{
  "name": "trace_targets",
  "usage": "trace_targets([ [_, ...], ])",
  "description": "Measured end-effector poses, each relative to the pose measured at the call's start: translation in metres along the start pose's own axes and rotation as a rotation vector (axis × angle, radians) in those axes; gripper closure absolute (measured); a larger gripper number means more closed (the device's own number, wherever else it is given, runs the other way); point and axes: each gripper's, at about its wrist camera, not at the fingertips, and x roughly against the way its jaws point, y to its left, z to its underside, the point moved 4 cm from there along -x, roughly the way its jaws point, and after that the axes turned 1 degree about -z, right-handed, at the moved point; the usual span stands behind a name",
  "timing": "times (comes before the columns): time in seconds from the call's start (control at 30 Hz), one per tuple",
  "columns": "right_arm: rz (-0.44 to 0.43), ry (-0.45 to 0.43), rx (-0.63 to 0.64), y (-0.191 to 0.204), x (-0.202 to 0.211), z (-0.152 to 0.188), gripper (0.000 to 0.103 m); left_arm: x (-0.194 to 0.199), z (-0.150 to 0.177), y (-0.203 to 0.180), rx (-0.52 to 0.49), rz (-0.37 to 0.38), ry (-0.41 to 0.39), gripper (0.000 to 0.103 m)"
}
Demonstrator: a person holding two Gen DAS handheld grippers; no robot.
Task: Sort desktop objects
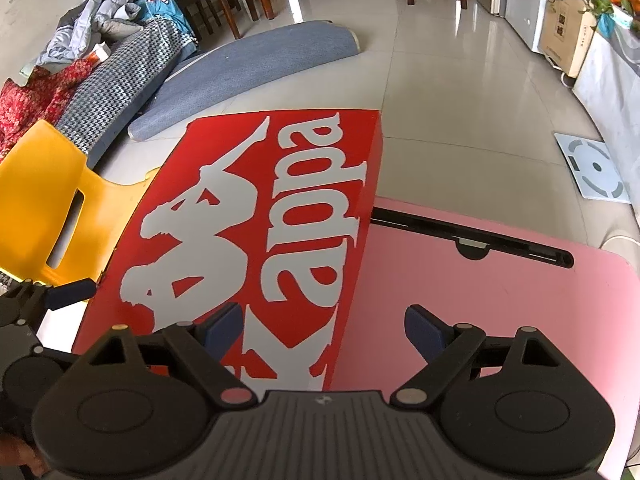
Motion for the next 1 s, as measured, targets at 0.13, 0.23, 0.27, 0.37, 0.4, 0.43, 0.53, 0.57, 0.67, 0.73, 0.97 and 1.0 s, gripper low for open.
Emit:
trace_targets([
  [0.13, 0.007, -0.005, -0.010, -0.004, 0.001, -0.001, 0.015, -0.002, 0.000, 0.003, 0.010, -0.016, 0.001, 0.000],
  [0.23, 0.017, -0.010, -0.020, -0.008, 0.002, -0.001, 0.015, -0.004, 0.000, 0.007, 0.025, -0.018, 0.006, 0.000],
  [0.27, 0.021, -0.011, -0.024, -0.009, 0.003, -0.001, 0.015, -0.004, 0.000, 0.008, 0.030, -0.021, 0.007, 0.000],
  [0.37, 0.035, -0.013, -0.037, -0.015, 0.003, 0.000, 0.015, -0.006, 0.000, 0.013, 0.047, -0.031, 0.010, 0.000],
  [0.4, 0.041, -0.015, -0.043, -0.018, 0.004, 0.000, 0.015, -0.006, 0.000, 0.014, 0.052, -0.034, 0.011, 0.000],
  [0.43, 0.047, -0.016, -0.049, -0.020, 0.004, 0.000, 0.015, -0.007, 0.000, 0.016, 0.058, -0.037, 0.012, 0.000],
  [0.53, 0.070, -0.023, -0.080, -0.032, 0.008, 0.000, 0.015, -0.008, -0.001, 0.021, 0.074, -0.047, 0.014, 0.000],
  [0.57, 0.075, -0.026, -0.101, -0.038, 0.009, 0.000, 0.015, -0.009, -0.001, 0.022, 0.078, -0.051, 0.016, 0.000],
  [0.67, 0.089, -0.036, -0.166, -0.055, 0.014, 0.002, 0.015, -0.012, -0.001, 0.026, 0.085, -0.063, 0.023, 0.000],
  [0.73, 0.103, -0.047, -0.199, -0.066, 0.019, 0.002, 0.015, -0.014, -0.003, 0.027, 0.074, -0.078, 0.019, 0.000],
  [0.97, 0.151, -0.071, -0.243, -0.095, 0.038, 0.010, 0.015, -0.012, -0.014, 0.021, -0.001, -0.094, -0.019, 0.000],
  [1.0, 0.148, -0.064, -0.236, -0.097, 0.041, 0.013, 0.015, -0.011, -0.016, 0.019, -0.017, -0.096, -0.025, 0.000],
])
